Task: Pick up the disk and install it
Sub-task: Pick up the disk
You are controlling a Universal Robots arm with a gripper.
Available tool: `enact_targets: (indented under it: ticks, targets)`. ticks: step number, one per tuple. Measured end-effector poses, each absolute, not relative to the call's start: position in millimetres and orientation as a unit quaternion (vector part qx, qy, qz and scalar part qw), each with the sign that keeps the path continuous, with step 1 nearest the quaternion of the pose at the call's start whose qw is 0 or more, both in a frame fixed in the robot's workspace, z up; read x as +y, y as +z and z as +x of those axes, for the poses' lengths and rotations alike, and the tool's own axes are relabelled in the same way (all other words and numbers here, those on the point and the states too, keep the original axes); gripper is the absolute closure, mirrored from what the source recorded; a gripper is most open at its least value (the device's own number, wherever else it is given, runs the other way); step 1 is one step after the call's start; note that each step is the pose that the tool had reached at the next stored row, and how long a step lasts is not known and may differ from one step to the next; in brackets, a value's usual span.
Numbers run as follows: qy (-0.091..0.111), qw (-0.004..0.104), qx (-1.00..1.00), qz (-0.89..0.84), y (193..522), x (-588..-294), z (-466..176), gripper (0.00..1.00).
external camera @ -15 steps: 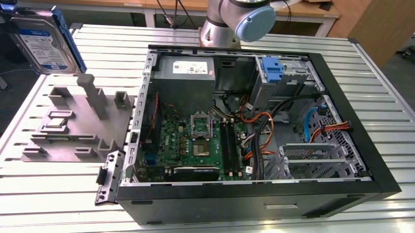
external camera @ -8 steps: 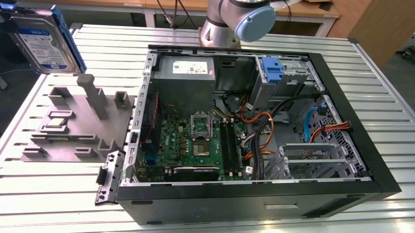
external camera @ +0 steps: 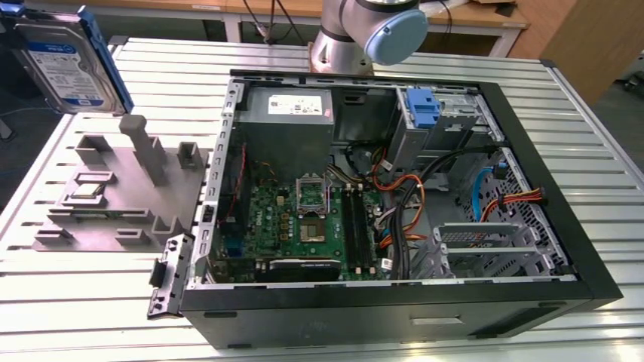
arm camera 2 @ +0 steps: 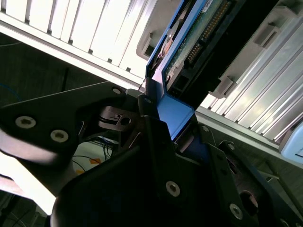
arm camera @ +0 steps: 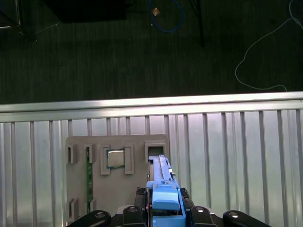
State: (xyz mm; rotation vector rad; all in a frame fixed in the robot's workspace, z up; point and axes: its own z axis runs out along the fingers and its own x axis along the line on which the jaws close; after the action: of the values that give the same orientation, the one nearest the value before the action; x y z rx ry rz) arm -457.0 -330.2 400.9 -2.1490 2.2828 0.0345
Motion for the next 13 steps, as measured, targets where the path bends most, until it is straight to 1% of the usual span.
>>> enact_targets:
  ticks: [13]
  targets:
    - [0.011, 0.003, 0.728, -0.685, 404.0, -330.2, -457.1, 0.63]
